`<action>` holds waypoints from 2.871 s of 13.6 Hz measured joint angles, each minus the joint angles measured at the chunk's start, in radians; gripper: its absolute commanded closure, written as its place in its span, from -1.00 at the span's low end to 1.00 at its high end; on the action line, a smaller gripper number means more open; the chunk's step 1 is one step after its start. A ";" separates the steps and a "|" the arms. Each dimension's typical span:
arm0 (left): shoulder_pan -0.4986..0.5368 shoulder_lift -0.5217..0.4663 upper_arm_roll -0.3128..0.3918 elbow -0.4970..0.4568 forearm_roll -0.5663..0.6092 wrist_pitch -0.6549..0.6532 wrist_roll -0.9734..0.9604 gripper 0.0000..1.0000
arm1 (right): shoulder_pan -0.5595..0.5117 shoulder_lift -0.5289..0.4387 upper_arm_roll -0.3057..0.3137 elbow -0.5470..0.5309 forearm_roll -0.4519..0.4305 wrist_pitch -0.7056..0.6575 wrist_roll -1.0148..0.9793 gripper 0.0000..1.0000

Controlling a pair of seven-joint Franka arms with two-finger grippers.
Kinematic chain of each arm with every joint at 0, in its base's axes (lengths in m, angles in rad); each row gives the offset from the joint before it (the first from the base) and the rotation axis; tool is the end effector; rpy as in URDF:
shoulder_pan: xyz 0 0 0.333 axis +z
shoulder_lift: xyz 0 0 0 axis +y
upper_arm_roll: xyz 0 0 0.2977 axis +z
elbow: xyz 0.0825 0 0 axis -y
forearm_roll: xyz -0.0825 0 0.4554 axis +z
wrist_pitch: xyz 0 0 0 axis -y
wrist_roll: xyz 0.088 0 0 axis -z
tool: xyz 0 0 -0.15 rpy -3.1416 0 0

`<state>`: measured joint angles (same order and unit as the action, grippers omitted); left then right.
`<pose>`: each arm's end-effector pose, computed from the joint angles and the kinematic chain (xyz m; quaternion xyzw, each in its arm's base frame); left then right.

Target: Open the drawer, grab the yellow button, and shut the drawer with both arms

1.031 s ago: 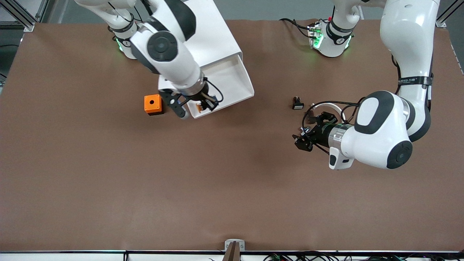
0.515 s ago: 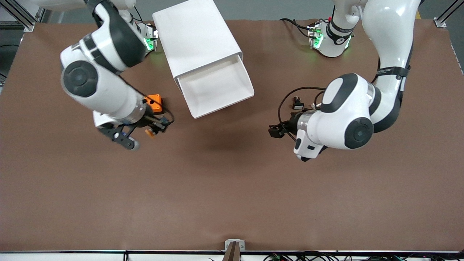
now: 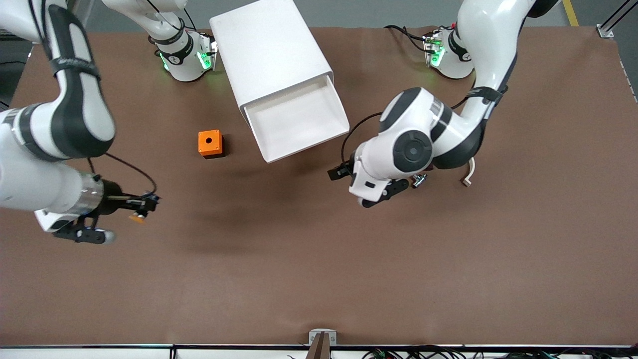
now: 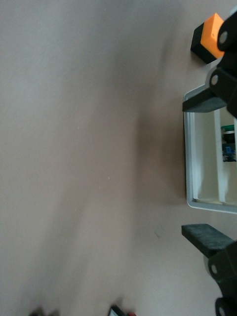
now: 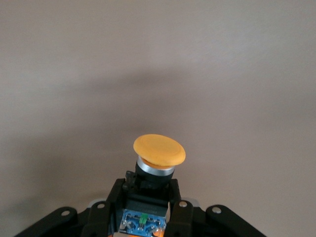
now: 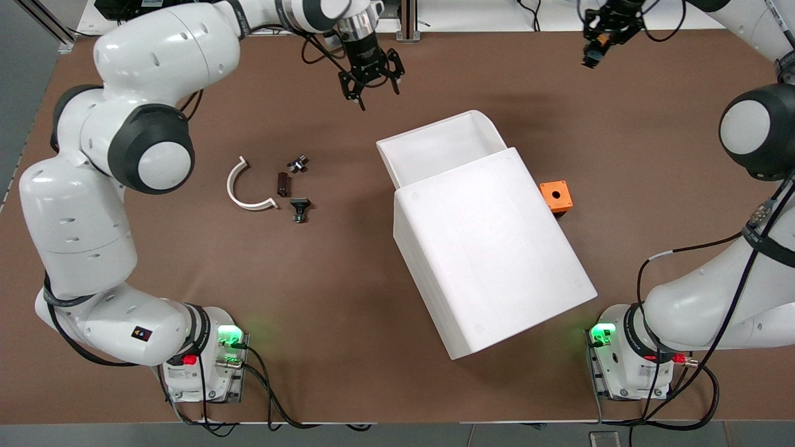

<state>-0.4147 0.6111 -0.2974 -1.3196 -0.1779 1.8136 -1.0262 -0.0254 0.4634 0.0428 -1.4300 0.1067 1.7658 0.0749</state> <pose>0.5878 -0.4903 0.3090 0.9639 0.1999 -0.1592 0.0750 0.7331 0.0232 0.3375 -0.9951 0.0439 0.0662 0.0582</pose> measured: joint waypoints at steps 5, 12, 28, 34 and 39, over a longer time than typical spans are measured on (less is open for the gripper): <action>-0.122 0.019 -0.001 -0.023 0.123 0.024 -0.034 -0.99 | -0.003 0.150 -0.087 -0.029 0.004 0.152 -0.225 0.97; -0.136 0.017 -0.097 -0.085 0.124 0.004 -0.113 -0.99 | -0.004 0.250 -0.093 -0.105 0.004 0.340 -0.342 0.80; -0.143 0.033 -0.239 -0.111 0.095 -0.075 -0.179 -0.99 | 0.018 0.036 -0.088 -0.114 0.004 0.338 -0.343 -1.00; 0.200 -0.082 -0.242 -0.040 0.094 -0.146 -0.105 -0.99 | 0.039 -0.203 -0.088 -0.110 0.003 0.042 -0.198 -1.00; 0.418 -0.195 -0.246 -0.036 0.259 -0.166 0.076 -0.99 | 0.052 -0.359 -0.087 -0.106 -0.040 -0.107 -0.121 -1.00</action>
<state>0.0029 0.4163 -0.5437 -1.3552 0.0809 1.6480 -0.9497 0.0269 0.1046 -0.0447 -1.5363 0.0672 1.6585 -0.0464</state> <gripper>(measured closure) 0.000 0.000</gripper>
